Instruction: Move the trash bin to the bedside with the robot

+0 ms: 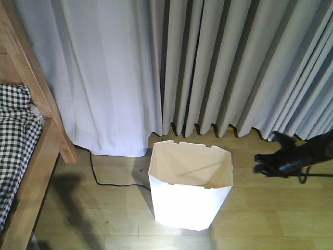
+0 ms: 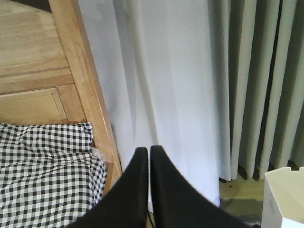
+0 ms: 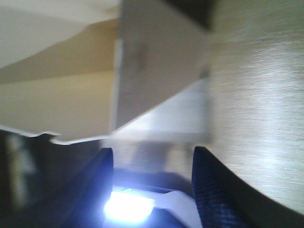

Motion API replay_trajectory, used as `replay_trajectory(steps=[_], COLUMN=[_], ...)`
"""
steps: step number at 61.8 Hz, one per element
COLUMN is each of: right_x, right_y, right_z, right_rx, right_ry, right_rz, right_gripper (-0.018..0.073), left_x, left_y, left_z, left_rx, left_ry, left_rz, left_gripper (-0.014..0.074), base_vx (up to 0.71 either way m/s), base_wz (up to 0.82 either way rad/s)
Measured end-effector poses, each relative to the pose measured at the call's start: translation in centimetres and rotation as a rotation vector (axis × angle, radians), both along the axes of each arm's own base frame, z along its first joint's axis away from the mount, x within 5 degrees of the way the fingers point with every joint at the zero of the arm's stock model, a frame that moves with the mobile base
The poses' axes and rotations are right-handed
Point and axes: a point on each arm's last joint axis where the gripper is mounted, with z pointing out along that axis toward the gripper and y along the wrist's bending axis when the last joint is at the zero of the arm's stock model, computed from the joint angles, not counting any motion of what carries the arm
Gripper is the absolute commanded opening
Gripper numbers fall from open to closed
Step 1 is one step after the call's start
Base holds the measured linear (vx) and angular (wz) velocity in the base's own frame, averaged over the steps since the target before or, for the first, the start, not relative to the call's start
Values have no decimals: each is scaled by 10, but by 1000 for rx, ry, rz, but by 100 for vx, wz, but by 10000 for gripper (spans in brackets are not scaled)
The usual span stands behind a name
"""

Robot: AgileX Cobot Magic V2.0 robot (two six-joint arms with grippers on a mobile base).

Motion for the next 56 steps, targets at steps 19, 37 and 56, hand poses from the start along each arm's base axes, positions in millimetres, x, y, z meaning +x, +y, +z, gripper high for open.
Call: replay_trajectory(steps=[19,37,56], right_x=[-36,-81,-147], right_y=[-5,13,65], right_z=[149,306,421], right_rx=[-284,-421,-427], right_ry=[-223,-616,-1040], right_rz=[16,13,44], right_gripper=[370,370,370], left_x=[0,0,0], left_y=[0,0,0], left_z=[0,0,0], left_rx=[0,0,0], left_ry=[0,0,0], left_rz=[0,0,0], left_gripper=[-6,-6,-6], base_vx=[0,0,0], base_wz=[0,0,0])
